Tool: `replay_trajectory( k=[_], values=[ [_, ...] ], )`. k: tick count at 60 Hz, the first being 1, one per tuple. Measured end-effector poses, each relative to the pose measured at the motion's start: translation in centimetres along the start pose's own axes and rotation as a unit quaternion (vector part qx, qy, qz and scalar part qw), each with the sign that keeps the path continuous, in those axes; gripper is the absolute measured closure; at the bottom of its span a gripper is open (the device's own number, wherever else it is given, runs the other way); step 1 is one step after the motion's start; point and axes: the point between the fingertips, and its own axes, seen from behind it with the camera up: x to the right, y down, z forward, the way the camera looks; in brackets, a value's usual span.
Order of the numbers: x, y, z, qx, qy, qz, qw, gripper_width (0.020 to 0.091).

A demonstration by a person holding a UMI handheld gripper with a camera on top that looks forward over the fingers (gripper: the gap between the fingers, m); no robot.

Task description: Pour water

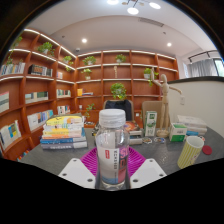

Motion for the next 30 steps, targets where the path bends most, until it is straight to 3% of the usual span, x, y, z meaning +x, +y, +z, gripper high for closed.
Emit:
replay_trajectory(
  k=[25, 30],
  values=[
    [1.4, 0.0, 0.1, -0.036, 0.006, 0.065, 0.997, 0.0742],
    [3.3, -1.5, -0.7, -0.015, 0.002, 0.163, 0.987, 0.0742]
  ],
)
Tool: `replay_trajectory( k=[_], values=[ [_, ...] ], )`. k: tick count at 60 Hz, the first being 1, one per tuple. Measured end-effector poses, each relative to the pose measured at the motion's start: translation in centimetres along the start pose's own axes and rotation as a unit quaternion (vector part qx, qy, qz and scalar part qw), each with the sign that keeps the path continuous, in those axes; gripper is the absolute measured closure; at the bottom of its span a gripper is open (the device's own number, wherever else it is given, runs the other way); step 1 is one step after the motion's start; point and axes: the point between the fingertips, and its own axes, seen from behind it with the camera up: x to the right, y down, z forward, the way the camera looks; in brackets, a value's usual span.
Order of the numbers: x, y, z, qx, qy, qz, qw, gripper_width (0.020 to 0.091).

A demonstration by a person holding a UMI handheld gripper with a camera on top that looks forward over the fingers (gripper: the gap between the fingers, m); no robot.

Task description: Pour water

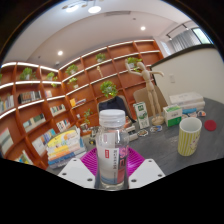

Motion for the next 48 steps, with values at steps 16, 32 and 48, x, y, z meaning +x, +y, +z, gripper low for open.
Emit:
replay_trajectory(
  k=[16, 32, 48],
  values=[
    [4.2, -6.9, -1.2, 0.064, -0.058, 0.379, 0.921, 0.0743],
    [8.9, -11.3, 1.2, 0.113, -0.115, 0.616, 0.771, 0.0743],
    [11.9, -11.7, 1.8, 0.13, -0.13, 0.741, 0.646, 0.0743]
  ],
)
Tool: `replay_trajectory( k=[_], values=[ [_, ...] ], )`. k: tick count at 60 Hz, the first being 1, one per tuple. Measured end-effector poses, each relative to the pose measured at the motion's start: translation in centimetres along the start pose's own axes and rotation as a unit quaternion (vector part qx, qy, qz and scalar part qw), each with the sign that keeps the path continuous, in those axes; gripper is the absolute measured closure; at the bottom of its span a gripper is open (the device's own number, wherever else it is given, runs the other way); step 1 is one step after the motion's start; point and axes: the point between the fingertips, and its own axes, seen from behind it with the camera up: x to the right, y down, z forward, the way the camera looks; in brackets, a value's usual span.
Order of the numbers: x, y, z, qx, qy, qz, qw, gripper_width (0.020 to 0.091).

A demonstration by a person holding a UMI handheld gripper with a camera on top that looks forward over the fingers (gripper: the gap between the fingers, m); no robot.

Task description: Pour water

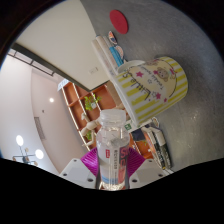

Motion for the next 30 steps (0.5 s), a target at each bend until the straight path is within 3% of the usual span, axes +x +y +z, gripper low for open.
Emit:
replay_trajectory(
  k=[17, 20, 30],
  values=[
    [1.1, 0.0, -0.4, -0.006, 0.029, -0.01, 1.0, 0.0725],
    [1.4, 0.3, -0.4, -0.01, 0.047, -0.047, 0.998, 0.0726],
    [-3.4, 1.8, -0.3, -0.028, 0.029, -0.276, 0.96, 0.0727]
  ],
)
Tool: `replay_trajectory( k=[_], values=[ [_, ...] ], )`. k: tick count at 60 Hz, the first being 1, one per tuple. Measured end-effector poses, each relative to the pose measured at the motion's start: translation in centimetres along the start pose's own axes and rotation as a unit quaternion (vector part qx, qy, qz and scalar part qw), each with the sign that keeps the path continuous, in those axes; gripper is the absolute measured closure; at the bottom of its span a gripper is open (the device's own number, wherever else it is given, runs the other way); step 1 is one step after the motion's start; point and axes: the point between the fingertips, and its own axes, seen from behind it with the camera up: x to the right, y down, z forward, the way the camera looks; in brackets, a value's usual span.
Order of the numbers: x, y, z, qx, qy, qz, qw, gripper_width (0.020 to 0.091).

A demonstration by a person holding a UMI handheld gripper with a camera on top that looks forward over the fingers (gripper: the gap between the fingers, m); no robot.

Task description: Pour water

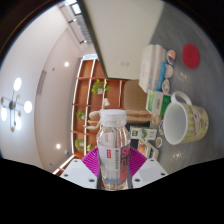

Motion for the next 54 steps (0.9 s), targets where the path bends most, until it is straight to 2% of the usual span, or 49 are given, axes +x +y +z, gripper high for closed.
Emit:
replay_trajectory(
  k=[6, 13, 18, 24, 27, 39, 54],
  values=[
    [-1.1, -2.7, -0.3, 0.007, 0.047, -0.24, 0.97, 0.0726],
    [-0.4, -8.1, -0.8, 0.025, 0.147, -0.49, 0.859, 0.0727],
    [-0.4, -12.1, -2.1, 0.055, 0.212, -0.591, 0.776, 0.0727],
    [0.8, -16.5, -2.6, 0.066, 0.259, -0.653, 0.709, 0.0727],
    [0.8, -18.1, -2.7, 0.07, 0.277, -0.659, 0.695, 0.0728],
    [8.1, -25.0, -3.2, 0.067, 0.331, -0.654, 0.677, 0.0729],
    [12.5, -28.5, -2.8, 0.073, 0.338, -0.644, 0.683, 0.0729]
  ],
)
